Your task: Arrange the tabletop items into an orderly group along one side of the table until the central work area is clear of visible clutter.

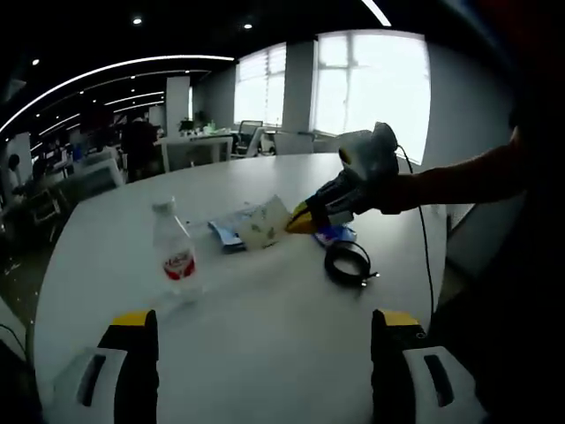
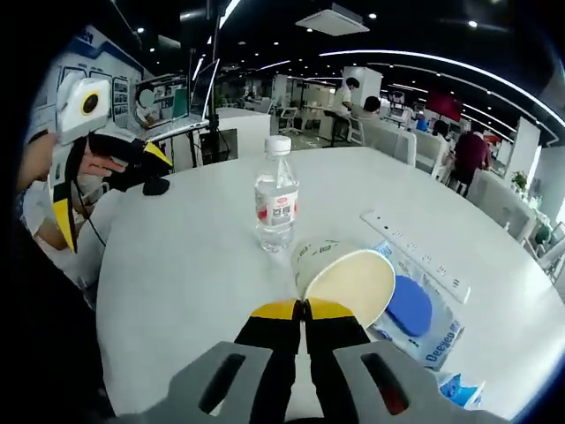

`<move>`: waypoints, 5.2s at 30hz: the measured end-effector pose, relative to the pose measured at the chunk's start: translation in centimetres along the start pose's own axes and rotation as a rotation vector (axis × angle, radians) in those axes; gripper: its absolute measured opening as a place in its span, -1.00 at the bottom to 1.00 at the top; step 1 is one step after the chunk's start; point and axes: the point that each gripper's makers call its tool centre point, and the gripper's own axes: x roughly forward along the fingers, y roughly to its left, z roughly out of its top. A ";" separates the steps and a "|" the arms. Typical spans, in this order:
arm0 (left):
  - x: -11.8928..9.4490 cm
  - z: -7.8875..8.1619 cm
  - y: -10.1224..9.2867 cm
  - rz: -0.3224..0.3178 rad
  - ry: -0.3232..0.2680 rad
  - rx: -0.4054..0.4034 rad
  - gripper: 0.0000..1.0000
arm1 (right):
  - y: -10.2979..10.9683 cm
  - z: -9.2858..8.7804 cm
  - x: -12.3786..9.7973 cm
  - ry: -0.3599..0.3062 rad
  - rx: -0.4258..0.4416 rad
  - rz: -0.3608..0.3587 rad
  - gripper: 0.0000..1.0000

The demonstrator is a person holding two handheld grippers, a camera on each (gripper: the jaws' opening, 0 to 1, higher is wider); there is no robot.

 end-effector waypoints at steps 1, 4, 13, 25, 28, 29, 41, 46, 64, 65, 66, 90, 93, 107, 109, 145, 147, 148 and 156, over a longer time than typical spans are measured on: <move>0.0 0.0 0.0 -0.001 0.003 -0.001 0.99 | 0.0 0.2 0.1 0.005 -0.012 0.006 -1.00; 0.1 -0.1 0.1 -0.001 0.008 -0.001 0.99 | 0.1 0.5 0.3 0.024 -0.055 0.023 -1.00; 0.1 -0.8 0.6 0.001 0.016 -0.005 0.99 | 0.7 1.2 1.1 0.079 -0.181 0.077 -1.00; 0.3 -1.1 1.1 0.005 0.028 -0.009 0.99 | 1.2 1.6 2.3 0.143 -0.288 0.142 -1.00; 0.3 -1.2 1.1 0.005 0.031 -0.010 0.99 | 1.1 1.3 2.5 0.166 -0.313 0.149 -1.00; 0.4 -1.2 1.1 0.004 0.032 -0.010 0.99 | 1.1 1.2 2.7 0.170 -0.315 0.153 -1.00; 0.7 -1.5 1.1 -0.001 0.045 -0.012 0.98 | 1.3 0.9 3.9 0.228 -0.432 0.195 -1.00; 0.7 -1.4 1.4 0.002 0.045 -0.014 0.98 | 1.4 0.9 4.5 0.256 -0.491 0.210 -1.00; 0.8 -1.7 2.0 -0.002 0.064 -0.016 0.96 | 1.8 -0.6 6.3 0.370 -0.734 0.260 -1.00; 0.8 -1.7 2.0 -0.003 0.065 -0.017 0.96 | 1.8 -0.6 6.4 0.372 -0.742 0.261 -1.00; 0.9 -1.8 2.1 -0.003 0.066 -0.019 0.96 | 1.8 -0.6 6.5 0.375 -0.753 0.261 -1.00; 1.7 -1.3 2.8 0.004 0.056 -0.041 0.95 | 1.6 0.2 7.6 0.406 -0.947 0.276 -1.00; 1.7 -1.3 2.9 0.004 0.053 -0.042 0.95 | 1.5 0.3 7.8 0.411 -0.970 0.276 -1.00; 1.3 -1.7 3.2 0.009 0.057 -0.051 0.95 | 1.6 0.9 8.4 0.403 -0.992 0.258 -0.94; 1.4 -1.6 3.2 0.011 0.054 -0.053 0.95 | 1.6 0.8 8.5 0.405 -0.991 0.257 -0.94; 1.9 -1.3 1.7 -0.004 0.057 -0.044 0.95 | 1.7 1.7 7.0 0.326 -0.802 0.194 -0.58; 2.0 -1.2 1.6 -0.004 0.056 -0.042 0.96 | 1.7 1.8 6.6 0.314 -0.776 0.188 -0.56; 2.0 -1.1 1.6 0.000 0.053 -0.041 0.97 | 1.7 1.9 6.4 0.307 -0.762 0.184 -0.53; 1.9 -0.6 1.8 0.010 0.036 -0.050 0.98 | 1.7 2.3 4.4 0.261 -0.635 0.148 -0.37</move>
